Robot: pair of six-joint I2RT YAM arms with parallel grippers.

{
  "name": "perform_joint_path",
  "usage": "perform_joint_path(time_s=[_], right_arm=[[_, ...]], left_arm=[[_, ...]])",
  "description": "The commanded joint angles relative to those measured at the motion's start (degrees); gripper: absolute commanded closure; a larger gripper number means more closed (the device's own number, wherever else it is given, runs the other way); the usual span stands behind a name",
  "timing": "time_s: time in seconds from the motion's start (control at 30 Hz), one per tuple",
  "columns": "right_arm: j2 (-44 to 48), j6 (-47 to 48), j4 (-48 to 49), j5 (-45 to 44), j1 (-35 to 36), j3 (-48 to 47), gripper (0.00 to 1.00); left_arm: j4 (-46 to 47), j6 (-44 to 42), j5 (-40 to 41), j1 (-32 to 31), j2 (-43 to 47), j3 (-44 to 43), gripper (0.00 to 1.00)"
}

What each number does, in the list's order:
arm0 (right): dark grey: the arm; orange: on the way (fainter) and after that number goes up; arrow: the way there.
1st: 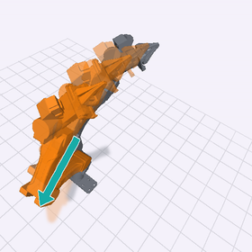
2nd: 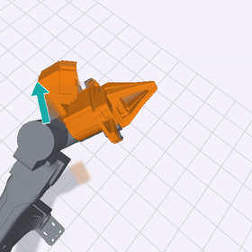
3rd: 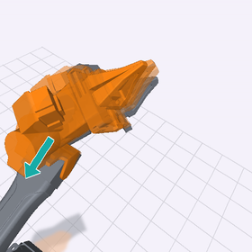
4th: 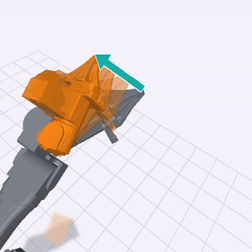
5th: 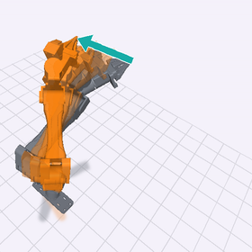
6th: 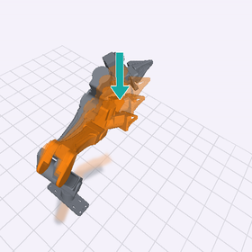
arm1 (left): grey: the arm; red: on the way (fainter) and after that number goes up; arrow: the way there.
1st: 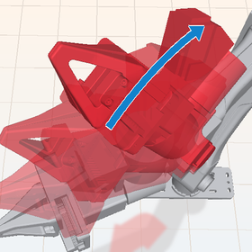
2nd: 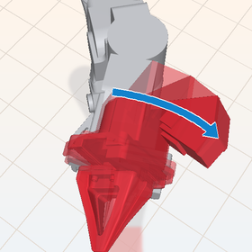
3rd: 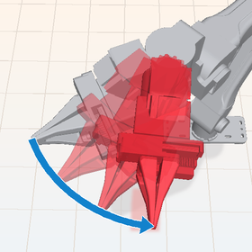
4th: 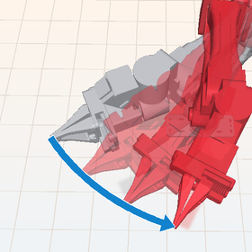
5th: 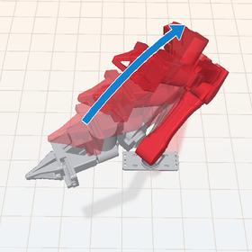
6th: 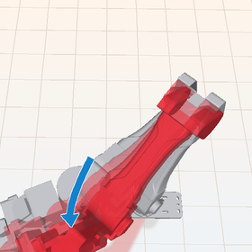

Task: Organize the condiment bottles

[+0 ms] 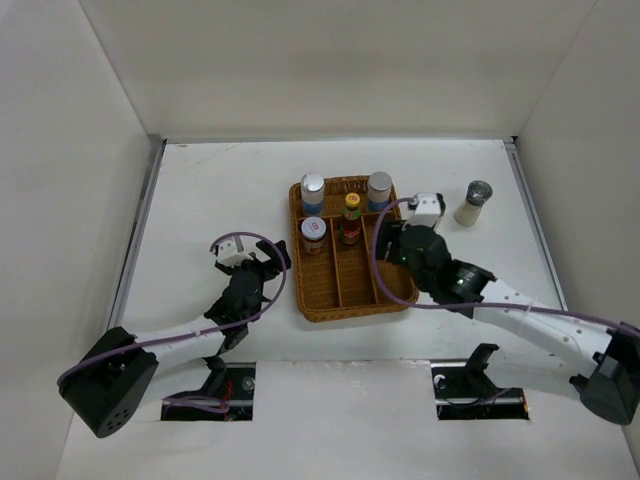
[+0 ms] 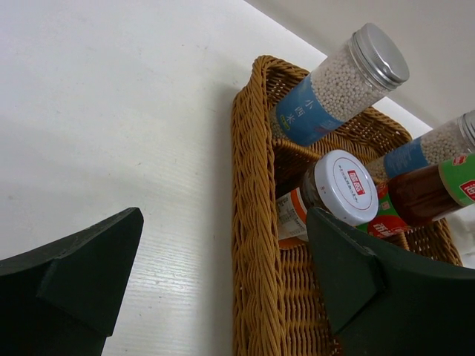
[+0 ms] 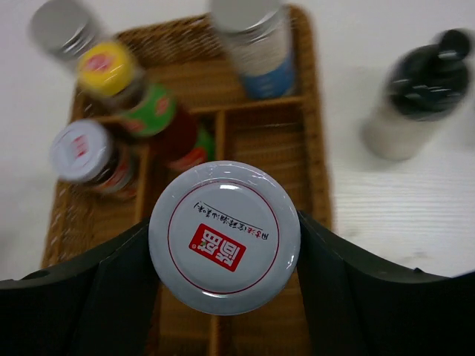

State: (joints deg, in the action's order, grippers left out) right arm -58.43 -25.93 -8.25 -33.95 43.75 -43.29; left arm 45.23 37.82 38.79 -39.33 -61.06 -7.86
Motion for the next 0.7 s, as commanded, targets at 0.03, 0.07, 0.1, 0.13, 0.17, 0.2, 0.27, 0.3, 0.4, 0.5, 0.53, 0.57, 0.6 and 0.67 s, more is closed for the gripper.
perform_joint_path(time_s=[0.03,0.07,0.1,0.13,0.17,0.2,0.27,0.3,0.4,0.5,0.53,0.57,0.6,0.67], right_arm=[[-4.0,-1.6,5.7,-0.8,10.2,-6.5,0.49],[-5.4,-1.7,6.2,-0.8,11.6,-7.0,0.49],[-6.9,-1.6,6.7,-0.8,12.5,-7.2,0.48],[-8.1,-1.6,6.8,-0.8,12.9,-7.2,0.48],[-9.1,-1.7,7.3,-0.8,13.1,-7.2,0.48],[-9.9,-1.8,7.8,-0.8,13.2,-6.8,0.48],[-11.3,-2.5,9.2,-0.8,13.2,-5.9,0.48],[-11.9,-2.8,9.9,-0.6,13.5,-5.4,0.48],[-14.1,-3.0,11.0,-0.7,14.2,-4.4,0.48],[-15.9,-4.7,12.2,-1.1,15.4,-2.9,0.48],[-16.6,-5.3,12.7,-0.9,15.6,-2.2,0.48],[-17.2,-5.7,13.1,-0.9,15.9,-1.9,0.47],[-17.8,-6.0,13.2,-1.3,16.1,-1.5,0.47],[-18.9,-6.6,12.8,-2.5,16.7,-1.1,0.45]], left_arm=[[3.3,0.5,0.2,0.9,1.6,-0.4,0.07],[3.3,0.5,-0.2,0.9,1.4,-0.5,0.07],[3.5,0.6,-0.4,1.0,1.1,-0.5,0.07],[3.5,0.6,-0.5,1.0,1.0,-0.6,0.07],[3.5,0.6,-0.5,0.9,0.9,-0.7,0.07],[3.5,0.6,-0.5,0.9,0.9,-0.7,0.07],[3.5,0.6,-0.5,1.0,0.9,-0.7,0.07],[3.5,0.6,-0.5,1.0,0.9,-0.7,0.07],[3.5,0.7,-0.5,1.0,0.9,-0.7,0.07],[3.5,0.7,-0.6,1.0,0.2,-0.9,0.07],[3.5,0.7,-0.6,1.0,-0.1,-0.9,0.07],[3.5,0.7,-0.9,0.8,-0.2,-0.9,0.07],[3.5,0.7,-1.1,0.8,-0.1,-0.9,0.07],[3.5,0.8,-1.3,0.8,0.1,-1.0,0.07]])
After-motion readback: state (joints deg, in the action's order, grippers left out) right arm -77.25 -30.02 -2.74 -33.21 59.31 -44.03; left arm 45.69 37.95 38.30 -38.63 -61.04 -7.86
